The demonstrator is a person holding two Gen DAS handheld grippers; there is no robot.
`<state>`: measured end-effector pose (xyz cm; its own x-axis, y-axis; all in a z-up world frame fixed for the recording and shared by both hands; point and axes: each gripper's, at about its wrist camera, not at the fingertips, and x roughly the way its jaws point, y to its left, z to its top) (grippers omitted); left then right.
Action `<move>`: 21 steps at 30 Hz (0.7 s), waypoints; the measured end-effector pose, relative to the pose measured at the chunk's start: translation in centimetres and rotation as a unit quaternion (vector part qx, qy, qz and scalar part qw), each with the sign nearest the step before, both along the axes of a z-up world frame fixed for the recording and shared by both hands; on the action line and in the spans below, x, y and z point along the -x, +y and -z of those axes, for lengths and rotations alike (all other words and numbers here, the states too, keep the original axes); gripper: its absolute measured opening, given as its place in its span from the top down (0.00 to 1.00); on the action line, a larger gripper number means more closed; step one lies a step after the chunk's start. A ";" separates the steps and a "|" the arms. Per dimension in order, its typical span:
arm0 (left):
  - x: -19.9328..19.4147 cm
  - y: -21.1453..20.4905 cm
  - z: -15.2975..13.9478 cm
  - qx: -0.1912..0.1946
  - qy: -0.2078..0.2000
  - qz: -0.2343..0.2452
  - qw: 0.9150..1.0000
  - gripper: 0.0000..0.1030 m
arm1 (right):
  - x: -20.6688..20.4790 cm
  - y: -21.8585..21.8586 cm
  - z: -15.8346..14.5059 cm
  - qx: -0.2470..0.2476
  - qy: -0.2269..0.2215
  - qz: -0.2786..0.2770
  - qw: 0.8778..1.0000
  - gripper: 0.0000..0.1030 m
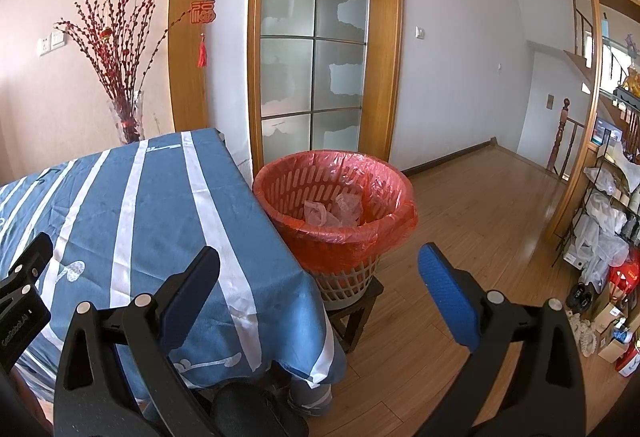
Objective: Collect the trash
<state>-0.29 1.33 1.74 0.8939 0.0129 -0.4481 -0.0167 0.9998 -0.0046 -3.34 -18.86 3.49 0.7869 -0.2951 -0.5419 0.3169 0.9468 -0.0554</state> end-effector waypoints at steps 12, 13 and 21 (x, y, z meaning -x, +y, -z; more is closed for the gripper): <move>-0.2 -0.1 0.0 0.001 0.001 0.002 1.000 0.04 | 0.0 0.0 0.0 0.000 0.001 0.000 1.000 0.04; -0.2 -0.1 -0.1 0.001 0.001 0.001 1.000 0.04 | 0.0 0.1 0.0 0.000 0.001 0.000 1.000 0.04; -0.1 -0.1 -0.1 0.001 0.002 0.001 1.000 0.04 | 0.0 0.3 0.4 -0.001 0.003 -0.002 1.000 0.04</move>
